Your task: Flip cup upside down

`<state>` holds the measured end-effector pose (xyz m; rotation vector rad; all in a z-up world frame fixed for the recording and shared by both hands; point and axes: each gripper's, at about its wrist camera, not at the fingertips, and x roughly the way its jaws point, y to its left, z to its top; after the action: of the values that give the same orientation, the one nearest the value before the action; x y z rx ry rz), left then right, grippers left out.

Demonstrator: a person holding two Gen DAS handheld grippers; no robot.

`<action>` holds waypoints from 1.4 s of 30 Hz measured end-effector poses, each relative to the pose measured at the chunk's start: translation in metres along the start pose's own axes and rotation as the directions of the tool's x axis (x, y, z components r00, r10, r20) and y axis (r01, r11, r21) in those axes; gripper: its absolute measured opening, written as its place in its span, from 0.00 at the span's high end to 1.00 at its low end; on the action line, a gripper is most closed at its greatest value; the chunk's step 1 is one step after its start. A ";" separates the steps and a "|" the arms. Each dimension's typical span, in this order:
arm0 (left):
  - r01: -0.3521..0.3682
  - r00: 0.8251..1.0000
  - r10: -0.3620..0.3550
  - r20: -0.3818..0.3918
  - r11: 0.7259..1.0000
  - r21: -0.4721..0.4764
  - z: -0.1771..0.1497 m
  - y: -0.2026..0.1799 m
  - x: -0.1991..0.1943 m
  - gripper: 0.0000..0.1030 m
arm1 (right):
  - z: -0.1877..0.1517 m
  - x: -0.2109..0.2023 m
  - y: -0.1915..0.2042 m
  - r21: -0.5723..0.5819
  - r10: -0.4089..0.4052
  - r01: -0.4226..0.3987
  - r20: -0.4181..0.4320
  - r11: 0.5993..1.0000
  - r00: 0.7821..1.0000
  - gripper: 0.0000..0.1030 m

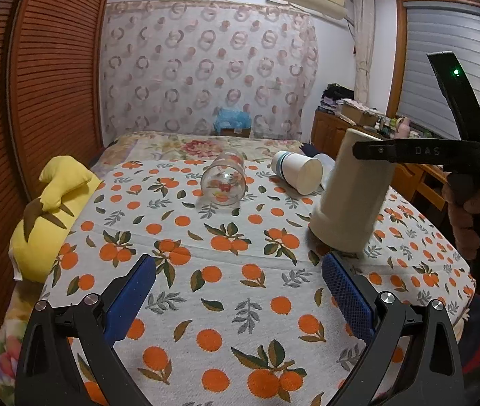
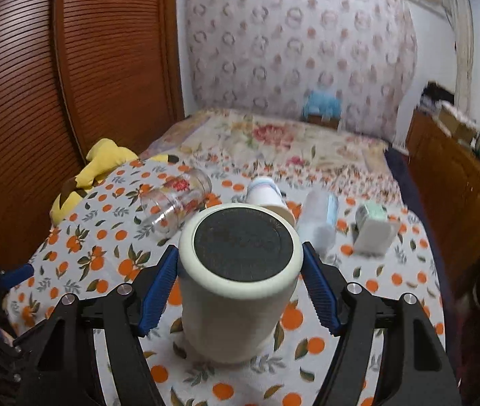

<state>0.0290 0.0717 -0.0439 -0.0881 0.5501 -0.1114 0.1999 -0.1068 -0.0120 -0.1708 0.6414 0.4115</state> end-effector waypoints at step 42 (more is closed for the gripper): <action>-0.143 0.984 0.136 0.111 0.988 0.056 0.027 -0.054 0.004 0.08 | -0.101 -0.072 -0.033 0.153 -0.031 -0.009 0.256 0.988 0.966 0.02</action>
<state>0.0420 0.0195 -0.0173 0.0064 0.4435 0.0126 0.1069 -0.1874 -0.0469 0.0262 0.4133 0.3647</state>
